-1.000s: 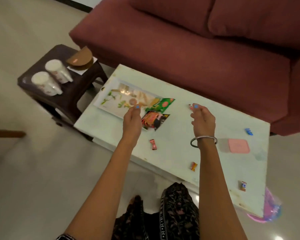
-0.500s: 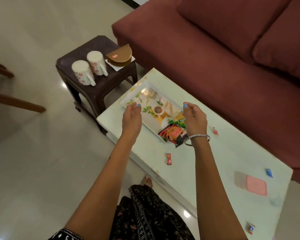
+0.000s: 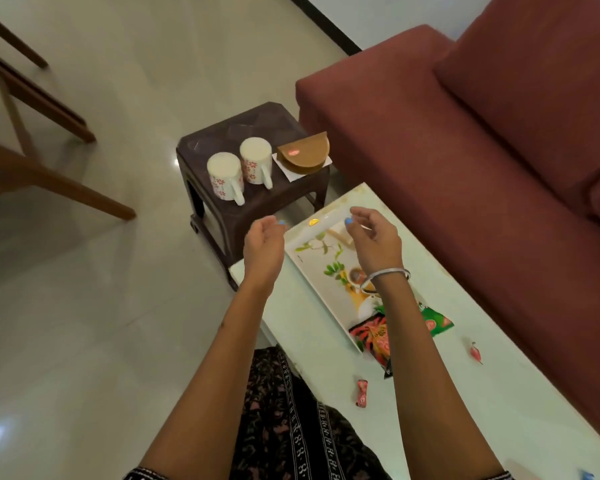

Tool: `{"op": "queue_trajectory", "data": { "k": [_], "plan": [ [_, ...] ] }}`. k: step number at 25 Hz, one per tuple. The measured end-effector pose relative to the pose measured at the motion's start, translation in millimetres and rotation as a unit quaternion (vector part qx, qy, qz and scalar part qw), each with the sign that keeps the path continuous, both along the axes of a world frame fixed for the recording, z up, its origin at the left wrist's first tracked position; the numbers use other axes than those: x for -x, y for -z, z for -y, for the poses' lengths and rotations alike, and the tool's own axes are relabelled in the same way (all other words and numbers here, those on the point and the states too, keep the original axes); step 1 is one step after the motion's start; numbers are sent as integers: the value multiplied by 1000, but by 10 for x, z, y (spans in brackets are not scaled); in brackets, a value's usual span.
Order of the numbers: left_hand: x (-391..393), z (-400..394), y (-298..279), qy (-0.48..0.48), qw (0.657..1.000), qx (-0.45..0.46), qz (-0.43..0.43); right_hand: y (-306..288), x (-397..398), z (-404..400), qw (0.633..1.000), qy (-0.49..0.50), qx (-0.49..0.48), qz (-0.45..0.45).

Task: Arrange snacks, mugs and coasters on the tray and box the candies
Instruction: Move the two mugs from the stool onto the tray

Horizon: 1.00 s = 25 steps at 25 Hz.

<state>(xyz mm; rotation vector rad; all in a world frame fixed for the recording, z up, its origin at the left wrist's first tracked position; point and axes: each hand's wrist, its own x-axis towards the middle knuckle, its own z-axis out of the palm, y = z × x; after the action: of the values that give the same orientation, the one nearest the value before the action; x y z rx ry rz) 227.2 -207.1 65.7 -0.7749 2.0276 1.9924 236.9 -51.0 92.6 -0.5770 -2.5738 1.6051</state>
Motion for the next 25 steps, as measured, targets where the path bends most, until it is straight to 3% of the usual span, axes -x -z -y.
{"op": "queue_trajectory", "data": {
  "k": [5, 11, 17, 22, 25],
  "plan": [
    [777, 346, 149, 12, 999, 27, 20, 91, 772, 461, 999, -44, -13, 24],
    [1604, 913, 323, 41, 989, 145, 6, 347, 1821, 959, 992, -92, -29, 87],
    [2246, 1288, 738, 232, 922, 308, 16, 812, 2635, 1230, 946, -208, -190, 159],
    [2537, 1332, 1026, 350, 876, 329, 46, 1099, 3050, 1414, 887, -284, -297, 211],
    [2613, 1347, 1144, 373, 862, 342, 42, 1230, 3175, 1514, 872, -287, -326, 226]
  ]
}}
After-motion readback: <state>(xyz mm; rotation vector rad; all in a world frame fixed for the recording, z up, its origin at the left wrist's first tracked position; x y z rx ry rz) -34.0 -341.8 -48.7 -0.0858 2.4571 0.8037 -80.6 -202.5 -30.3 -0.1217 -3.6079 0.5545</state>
